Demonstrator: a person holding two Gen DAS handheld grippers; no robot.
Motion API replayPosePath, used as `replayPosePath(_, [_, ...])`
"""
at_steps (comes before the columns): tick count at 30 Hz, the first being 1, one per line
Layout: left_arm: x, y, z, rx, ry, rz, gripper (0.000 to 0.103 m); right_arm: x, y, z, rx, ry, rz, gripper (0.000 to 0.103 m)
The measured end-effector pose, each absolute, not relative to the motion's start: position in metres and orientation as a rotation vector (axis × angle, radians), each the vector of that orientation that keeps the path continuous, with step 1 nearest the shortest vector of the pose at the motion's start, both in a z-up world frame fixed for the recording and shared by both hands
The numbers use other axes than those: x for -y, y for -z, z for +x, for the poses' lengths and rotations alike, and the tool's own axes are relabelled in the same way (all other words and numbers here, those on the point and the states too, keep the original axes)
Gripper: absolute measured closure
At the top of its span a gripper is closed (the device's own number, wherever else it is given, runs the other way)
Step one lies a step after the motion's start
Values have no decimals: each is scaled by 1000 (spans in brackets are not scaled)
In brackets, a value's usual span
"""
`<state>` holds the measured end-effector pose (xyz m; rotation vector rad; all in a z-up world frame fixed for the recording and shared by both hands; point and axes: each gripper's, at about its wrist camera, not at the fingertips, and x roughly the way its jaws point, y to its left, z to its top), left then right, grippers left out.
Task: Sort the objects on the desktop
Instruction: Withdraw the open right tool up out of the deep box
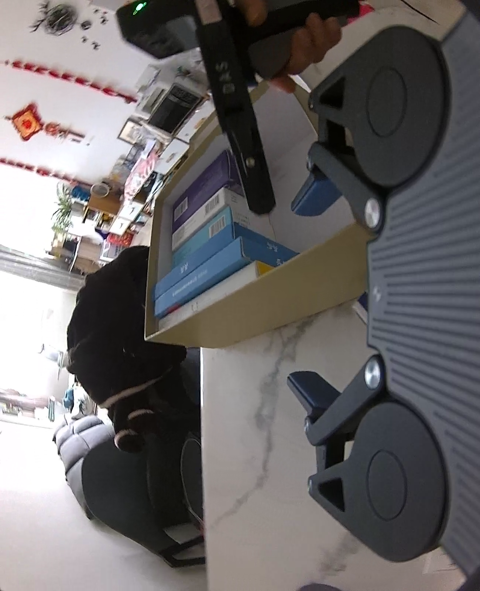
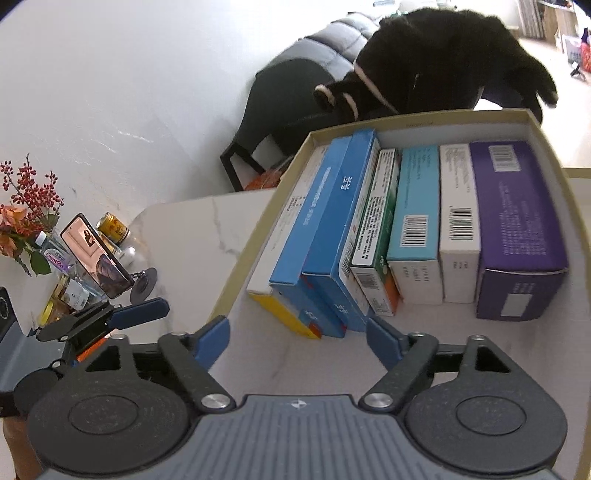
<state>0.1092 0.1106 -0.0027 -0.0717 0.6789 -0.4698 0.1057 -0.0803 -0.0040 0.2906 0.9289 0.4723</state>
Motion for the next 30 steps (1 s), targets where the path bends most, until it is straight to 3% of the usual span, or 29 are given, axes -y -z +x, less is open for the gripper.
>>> replayPosePath(4, [-116,4,99,-678,448,-110,1,84,-3,89,-877,-441,288,4])
replayPosePath(7, [-120,2,91,-674,423,-111,0,86,-6,77,-838,-413,281,2])
replayPosePath(30, [-193,1,3,-616,159,-52,0,79,-11,-43,-633,-251,169,1])
